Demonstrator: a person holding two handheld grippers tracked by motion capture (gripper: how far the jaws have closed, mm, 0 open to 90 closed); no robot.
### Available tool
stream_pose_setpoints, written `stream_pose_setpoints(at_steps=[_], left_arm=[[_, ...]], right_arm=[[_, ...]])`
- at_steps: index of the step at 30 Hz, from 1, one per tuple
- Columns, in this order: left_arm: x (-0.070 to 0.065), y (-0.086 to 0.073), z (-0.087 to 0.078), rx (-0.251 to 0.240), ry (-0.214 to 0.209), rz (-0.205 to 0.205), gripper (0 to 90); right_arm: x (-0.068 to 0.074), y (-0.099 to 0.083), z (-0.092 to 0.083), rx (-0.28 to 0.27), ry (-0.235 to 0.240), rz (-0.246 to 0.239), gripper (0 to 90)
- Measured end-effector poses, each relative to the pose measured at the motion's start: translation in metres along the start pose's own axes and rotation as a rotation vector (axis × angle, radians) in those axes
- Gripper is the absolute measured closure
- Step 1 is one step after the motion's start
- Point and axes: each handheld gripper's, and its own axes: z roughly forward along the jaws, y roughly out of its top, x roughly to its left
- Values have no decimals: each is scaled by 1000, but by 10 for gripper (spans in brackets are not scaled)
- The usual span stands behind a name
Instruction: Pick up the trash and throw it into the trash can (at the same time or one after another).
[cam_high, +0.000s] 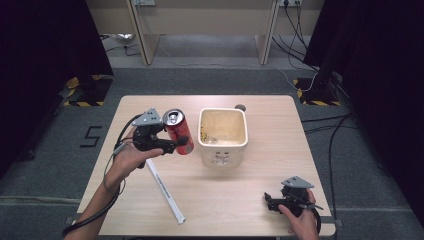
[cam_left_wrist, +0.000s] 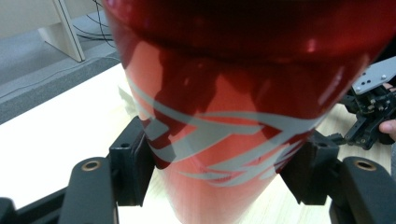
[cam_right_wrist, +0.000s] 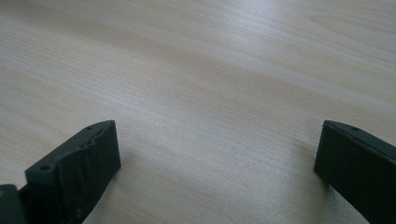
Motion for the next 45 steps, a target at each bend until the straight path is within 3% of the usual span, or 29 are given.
stream_pose_setpoints(at_steps=[11,21,36,45], left_arm=[[-4,25,13,1,-17,10,342],[-7,43,39,7,-28,15,342],[-9,51,80,29,-17,19,343],[-3,48,103,41,5,-5,342]], right_arm=[[0,0,0,0,1,1,2],[0,0,0,1,1,0,3],[1,0,0,2,5,0,3],[0,0,0,1,5,-4,2]])
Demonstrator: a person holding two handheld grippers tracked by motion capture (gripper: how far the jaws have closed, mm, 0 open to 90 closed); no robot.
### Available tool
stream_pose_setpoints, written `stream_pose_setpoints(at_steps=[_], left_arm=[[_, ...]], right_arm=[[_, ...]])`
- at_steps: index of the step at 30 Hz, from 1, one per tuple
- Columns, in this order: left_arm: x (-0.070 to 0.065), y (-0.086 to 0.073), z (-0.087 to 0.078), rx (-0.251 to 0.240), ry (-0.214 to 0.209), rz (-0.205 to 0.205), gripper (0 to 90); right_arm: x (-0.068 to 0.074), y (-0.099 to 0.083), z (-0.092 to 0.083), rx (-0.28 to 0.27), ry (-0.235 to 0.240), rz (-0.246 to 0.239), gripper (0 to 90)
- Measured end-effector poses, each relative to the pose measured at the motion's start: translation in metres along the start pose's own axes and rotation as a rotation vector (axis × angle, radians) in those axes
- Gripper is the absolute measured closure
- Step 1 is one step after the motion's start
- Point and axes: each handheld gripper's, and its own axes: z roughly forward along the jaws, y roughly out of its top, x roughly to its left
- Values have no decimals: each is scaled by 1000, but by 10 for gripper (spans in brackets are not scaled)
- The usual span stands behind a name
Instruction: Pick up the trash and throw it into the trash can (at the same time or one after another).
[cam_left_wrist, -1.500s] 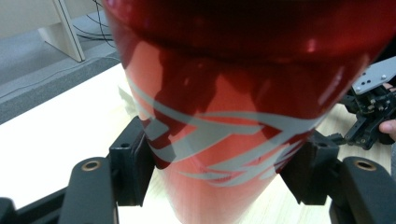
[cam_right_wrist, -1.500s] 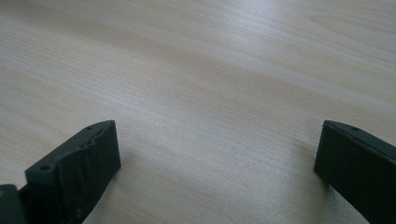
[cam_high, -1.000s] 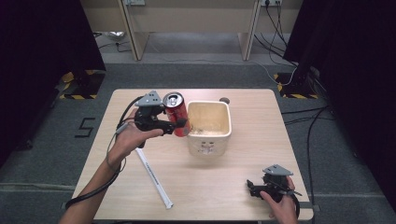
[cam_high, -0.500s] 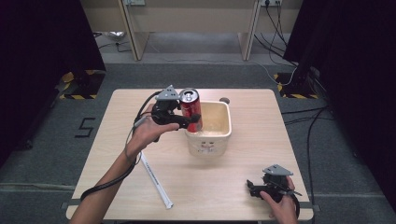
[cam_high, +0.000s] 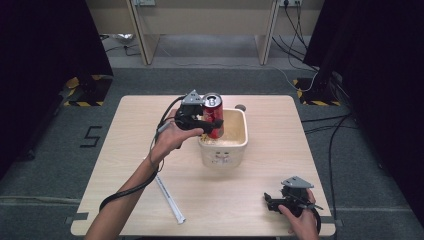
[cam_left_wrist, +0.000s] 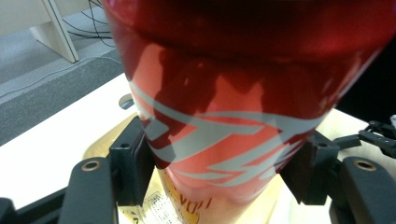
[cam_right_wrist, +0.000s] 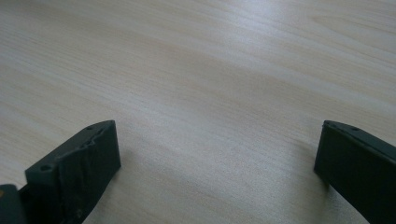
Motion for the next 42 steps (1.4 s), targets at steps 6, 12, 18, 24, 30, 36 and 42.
stream_pose_setpoints(at_steps=[6,12,18,24,30,36,42], left_arm=[[0,-1,9,2,5,-2,341],[0,-4,21,22,20,8,341],[1,-10,29,29,28,6,340],[1,-13,36,41,29,9,340],[0,-16,42,55,40,28,340],[0,-18,45,61,36,25,339],[-1,-19,46,71,27,24,338]], right_arm=[[0,0,0,0,0,0,3],[0,0,0,-3,-1,0,3],[0,0,0,-1,2,3,3],[0,0,0,-1,2,2,3],[0,0,0,1,3,2,2],[0,0,0,-2,3,-4,3],[0,0,0,0,4,-5,2]])
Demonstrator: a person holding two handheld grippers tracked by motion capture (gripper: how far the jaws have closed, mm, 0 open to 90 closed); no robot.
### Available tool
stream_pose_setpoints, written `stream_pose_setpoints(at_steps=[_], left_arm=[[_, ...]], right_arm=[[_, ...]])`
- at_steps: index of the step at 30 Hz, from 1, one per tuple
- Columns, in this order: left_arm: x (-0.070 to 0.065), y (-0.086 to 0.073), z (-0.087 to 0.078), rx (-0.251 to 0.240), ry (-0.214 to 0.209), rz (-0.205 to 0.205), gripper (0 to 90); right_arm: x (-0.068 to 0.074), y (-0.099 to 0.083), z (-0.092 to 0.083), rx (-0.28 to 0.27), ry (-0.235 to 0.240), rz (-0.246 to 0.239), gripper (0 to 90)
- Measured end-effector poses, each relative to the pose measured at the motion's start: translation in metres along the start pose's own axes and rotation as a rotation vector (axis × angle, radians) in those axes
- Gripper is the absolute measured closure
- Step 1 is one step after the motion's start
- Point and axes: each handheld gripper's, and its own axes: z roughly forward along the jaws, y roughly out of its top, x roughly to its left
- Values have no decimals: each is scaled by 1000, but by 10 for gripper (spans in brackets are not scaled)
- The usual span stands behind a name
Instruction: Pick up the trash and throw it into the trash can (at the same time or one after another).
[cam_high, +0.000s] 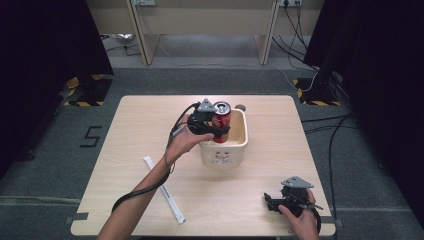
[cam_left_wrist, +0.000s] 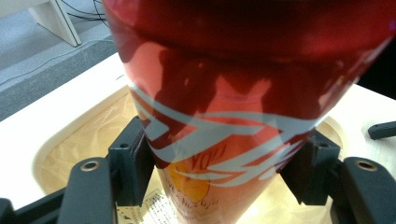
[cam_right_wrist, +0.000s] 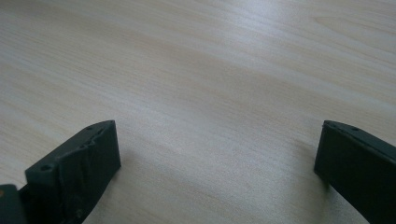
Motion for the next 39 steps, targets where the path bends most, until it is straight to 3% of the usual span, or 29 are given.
stream_pose_setpoints(at_steps=[31,39], left_arm=[[0,-7,4,30,-22,-10,332],[-1,-6,0,12,-34,-21,207]], right_arm=[[0,0,0,0,3,4,3],[1,0,0,1,5,5,2]])
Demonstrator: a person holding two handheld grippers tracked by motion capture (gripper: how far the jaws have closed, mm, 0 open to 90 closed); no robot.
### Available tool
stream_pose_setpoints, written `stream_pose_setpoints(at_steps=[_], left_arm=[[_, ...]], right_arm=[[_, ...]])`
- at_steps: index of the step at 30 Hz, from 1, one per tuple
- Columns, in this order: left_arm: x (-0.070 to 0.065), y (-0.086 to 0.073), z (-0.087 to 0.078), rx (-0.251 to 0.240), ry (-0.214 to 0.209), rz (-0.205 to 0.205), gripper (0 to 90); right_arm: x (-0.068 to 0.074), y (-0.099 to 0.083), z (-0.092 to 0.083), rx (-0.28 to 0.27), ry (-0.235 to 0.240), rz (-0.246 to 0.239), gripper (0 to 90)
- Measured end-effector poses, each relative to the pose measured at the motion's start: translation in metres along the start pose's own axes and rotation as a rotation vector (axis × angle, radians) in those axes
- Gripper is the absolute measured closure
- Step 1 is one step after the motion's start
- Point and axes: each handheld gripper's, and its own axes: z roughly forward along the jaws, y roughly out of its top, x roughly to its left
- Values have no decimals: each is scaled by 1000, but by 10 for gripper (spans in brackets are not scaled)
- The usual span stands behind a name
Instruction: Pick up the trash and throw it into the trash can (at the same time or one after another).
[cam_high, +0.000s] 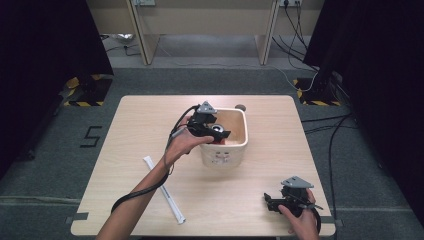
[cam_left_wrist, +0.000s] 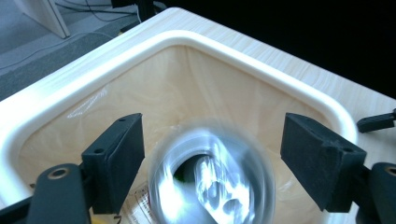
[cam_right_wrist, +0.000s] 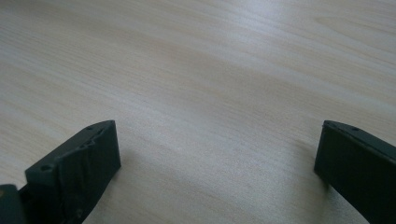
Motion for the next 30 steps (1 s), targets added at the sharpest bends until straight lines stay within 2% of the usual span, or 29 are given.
stream_pose_setpoints(at_steps=[3,8,19,30], left_arm=[[-1,2,-4,-11,13,2,172],[-1,4,-14,-27,23,4,169],[2,0,-27,-24,48,-15,175],[0,-4,-55,-41,72,-17,182]], right_arm=[[0,0,0,0,-1,-4,2],[0,0,0,-3,0,-1,2],[0,0,0,-3,-1,0,3],[0,0,0,-3,-1,-4,2]])
